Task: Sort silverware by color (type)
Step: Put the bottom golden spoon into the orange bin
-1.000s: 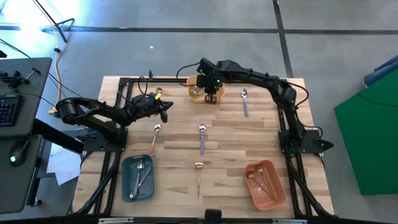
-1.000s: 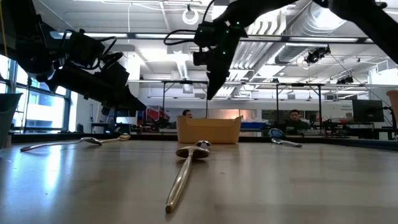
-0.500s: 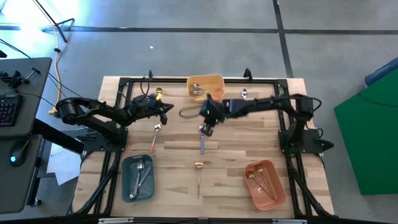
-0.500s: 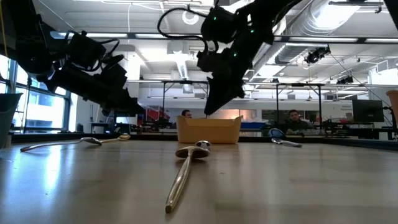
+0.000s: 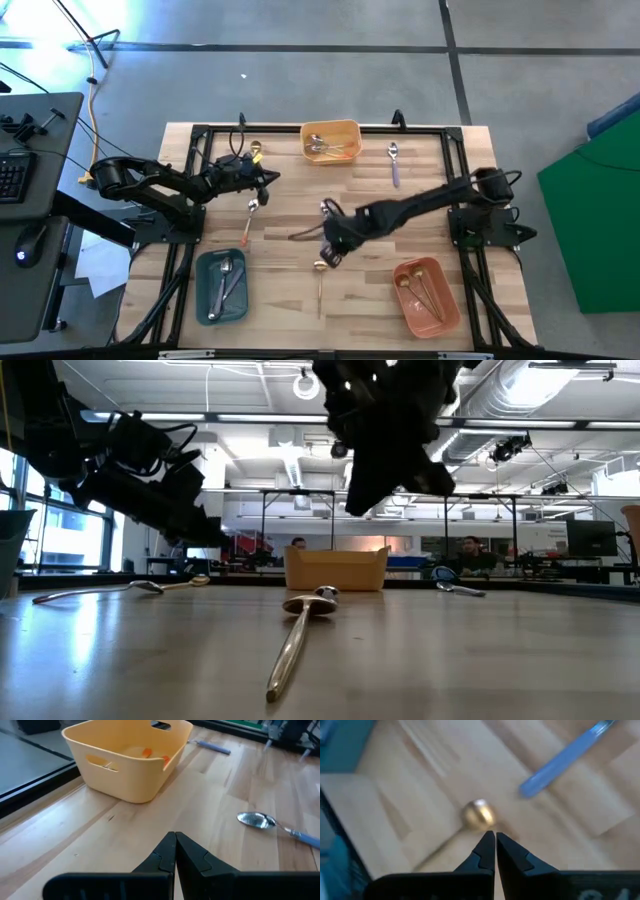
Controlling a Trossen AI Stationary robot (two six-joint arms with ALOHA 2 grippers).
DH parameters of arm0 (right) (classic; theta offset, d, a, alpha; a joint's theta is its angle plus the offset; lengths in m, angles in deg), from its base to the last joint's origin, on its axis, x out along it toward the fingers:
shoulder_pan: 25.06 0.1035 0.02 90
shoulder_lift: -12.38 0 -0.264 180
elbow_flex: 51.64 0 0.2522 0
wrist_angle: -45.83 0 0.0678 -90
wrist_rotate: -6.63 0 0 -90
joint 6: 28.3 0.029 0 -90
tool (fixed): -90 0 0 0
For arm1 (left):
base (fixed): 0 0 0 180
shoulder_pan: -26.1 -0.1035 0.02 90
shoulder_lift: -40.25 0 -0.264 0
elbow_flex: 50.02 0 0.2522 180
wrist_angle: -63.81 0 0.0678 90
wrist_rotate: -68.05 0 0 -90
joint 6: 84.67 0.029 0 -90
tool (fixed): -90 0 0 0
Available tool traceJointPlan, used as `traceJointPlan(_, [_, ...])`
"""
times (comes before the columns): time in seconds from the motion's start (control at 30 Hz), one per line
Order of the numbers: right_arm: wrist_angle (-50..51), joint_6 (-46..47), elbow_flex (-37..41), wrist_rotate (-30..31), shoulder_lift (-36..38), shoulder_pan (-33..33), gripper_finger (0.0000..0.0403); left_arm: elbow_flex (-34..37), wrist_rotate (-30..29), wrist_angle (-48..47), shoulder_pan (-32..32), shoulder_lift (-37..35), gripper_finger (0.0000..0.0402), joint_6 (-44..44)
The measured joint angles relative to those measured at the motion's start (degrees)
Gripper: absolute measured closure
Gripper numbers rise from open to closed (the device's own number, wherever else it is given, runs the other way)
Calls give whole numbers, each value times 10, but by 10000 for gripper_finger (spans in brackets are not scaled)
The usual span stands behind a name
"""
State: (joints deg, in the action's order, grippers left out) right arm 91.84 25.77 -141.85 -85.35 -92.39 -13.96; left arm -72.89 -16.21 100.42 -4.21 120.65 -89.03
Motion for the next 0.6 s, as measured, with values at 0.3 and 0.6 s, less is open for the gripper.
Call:
traceJointPlan(0.3, [-102, 202, -1, 69, -46, 88, 334, 0, 15, -8, 0, 0, 401, 16])
traceJointPlan(0.6, [-118, 295, -28, 105, -111, 112, 265, 0, 17, -9, 0, 0, 401, 26])
